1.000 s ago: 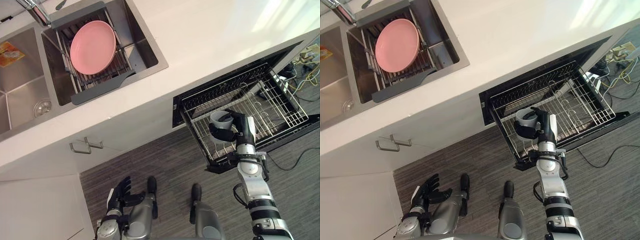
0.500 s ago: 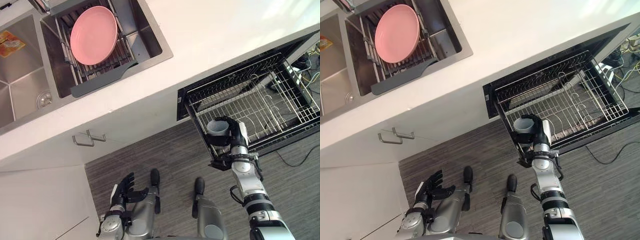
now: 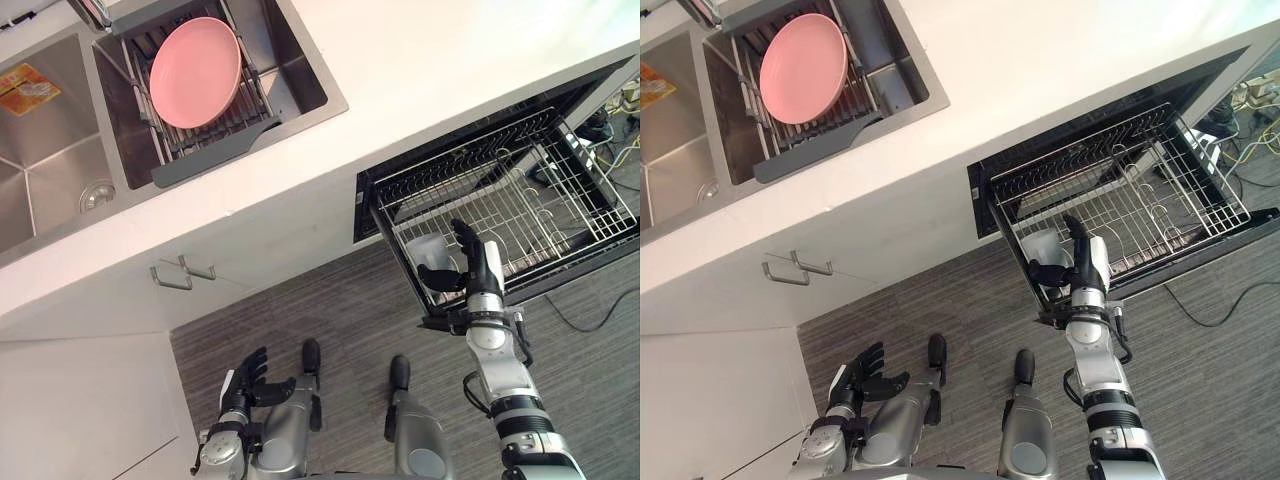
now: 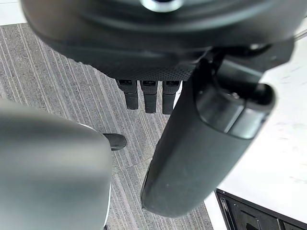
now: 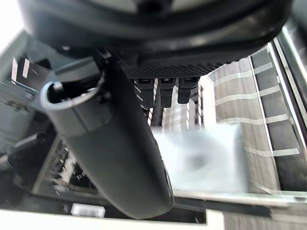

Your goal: Walk over to the sink, pick up the cup, carry it to the dishwasher, place the cup inside the dishwasher, then close the dishwasher door

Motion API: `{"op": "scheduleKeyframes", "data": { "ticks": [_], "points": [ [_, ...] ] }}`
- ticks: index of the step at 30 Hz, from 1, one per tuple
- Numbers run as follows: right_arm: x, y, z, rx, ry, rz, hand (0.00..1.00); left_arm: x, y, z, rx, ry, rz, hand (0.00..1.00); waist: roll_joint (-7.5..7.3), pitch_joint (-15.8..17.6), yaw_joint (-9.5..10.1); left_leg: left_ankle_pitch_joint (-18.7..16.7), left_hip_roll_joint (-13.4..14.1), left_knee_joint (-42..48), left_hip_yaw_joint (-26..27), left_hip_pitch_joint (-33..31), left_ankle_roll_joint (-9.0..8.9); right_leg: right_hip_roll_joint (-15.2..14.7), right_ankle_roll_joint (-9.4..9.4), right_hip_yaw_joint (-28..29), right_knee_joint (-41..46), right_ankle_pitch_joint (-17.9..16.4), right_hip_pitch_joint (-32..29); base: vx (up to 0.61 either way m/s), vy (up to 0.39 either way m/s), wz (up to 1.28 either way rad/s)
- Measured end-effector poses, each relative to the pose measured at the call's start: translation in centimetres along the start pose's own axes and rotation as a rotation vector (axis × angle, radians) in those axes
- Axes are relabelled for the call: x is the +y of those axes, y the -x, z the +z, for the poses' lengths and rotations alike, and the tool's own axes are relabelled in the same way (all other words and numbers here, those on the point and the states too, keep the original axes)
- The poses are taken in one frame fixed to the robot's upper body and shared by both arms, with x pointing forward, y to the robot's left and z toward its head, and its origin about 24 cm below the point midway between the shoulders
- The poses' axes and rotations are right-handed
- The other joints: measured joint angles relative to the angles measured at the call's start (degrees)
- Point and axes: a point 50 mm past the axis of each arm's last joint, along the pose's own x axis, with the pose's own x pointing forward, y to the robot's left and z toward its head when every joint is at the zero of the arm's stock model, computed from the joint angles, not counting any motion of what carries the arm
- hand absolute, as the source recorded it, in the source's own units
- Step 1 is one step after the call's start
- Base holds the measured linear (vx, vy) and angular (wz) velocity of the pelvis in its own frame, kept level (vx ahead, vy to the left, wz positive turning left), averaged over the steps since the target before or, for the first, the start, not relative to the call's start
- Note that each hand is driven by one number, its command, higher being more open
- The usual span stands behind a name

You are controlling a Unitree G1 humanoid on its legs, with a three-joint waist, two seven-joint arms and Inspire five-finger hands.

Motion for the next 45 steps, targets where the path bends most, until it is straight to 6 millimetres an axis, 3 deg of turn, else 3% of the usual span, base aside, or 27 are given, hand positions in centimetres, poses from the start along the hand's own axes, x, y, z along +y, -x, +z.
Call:
{"op": "scheduleKeyframes", "data": {
  "ticks": [12, 22, 33, 45],
  "points": [
    [-0.5, 2.4, 0.9, -0.033, -0.118, -0.075, 0.90, 0.0, 0.0, -0.1, 0.008, 0.002, -0.007, 0.90, -0.16, -0.6, -1.11, 0.2, 0.0, -1.3, 0.6, 3.6, 0.23, 0.2, 0.11, 0.3, -2.4, 0.5, 3.8, 0.02, 0.003, -0.02],
    [-0.1, 5.7, -0.6, 0.027, -0.229, -0.024, 0.90, 0.5, 0.8, -2.7, 0.125, -0.006, 0.010, 0.90, -1.00, -7.4, -1.23, -0.5, 0.1, -3.1, 1.0, 7.0, -0.44, 0.3, 0.18, 0.4, -4.1, 0.3, 6.8, 0.00, 0.000, 0.00],
    [0.5, 8.2, -1.0, 0.064, -0.313, 0.018, 0.90, 1.1, 1.5, -4.9, 0.227, -0.008, 0.053, 0.90, -2.57, -12.4, -1.46, -1.3, 0.0, -3.6, 1.1, 10.7, -0.57, 0.3, 0.19, 0.2, -5.8, 0.0, 11.2, 0.03, -0.002, 0.00],
    [-1.9, 8.2, 3.0, -0.148, -0.286, -0.063, 0.90, 1.2, 2.1, -5.6, 0.248, -0.020, 0.057, 0.90, -3.26, -14.7, -2.08, -2.9, -0.1, -2.0, -0.9, 12.1, -0.92, 0.1, -0.01, -1.9, -4.2, -2.1, 13.6, 0.00, -0.005, 0.08]
  ]
}}
